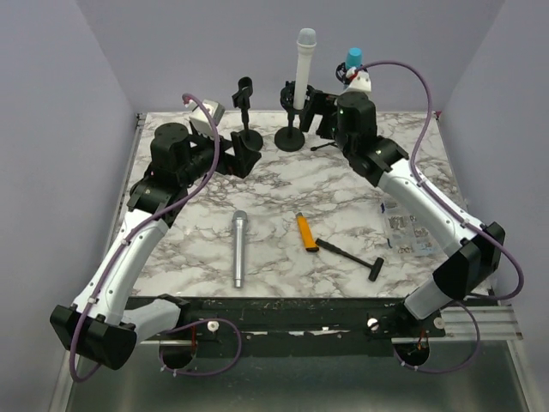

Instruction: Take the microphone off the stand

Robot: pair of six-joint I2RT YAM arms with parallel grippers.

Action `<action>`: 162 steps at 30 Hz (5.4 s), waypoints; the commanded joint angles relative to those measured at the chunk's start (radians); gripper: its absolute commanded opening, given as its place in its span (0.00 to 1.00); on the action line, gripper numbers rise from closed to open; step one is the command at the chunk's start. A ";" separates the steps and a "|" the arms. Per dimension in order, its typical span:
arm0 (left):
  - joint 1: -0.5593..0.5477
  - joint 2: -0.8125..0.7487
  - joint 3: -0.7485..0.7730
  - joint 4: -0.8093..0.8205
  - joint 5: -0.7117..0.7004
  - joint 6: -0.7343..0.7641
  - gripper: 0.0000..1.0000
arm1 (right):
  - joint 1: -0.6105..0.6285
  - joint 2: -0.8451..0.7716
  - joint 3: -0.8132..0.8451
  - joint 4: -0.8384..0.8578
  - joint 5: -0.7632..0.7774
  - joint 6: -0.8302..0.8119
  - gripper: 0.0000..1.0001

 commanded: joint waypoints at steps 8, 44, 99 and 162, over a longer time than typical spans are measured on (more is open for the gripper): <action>-0.054 -0.002 -0.008 0.022 -0.006 0.025 0.92 | -0.112 0.310 0.440 0.052 -0.134 -0.115 1.00; -0.026 0.010 -0.001 0.024 0.043 0.008 0.92 | -0.142 0.616 0.703 0.213 -0.218 -0.229 0.32; -0.102 0.328 0.001 0.196 0.472 -0.348 0.78 | -0.142 -0.259 -0.705 0.653 -0.916 0.467 0.01; -0.206 0.147 -0.214 -0.057 -0.043 -0.168 0.12 | -0.142 -0.382 -0.801 0.469 -0.794 0.460 1.00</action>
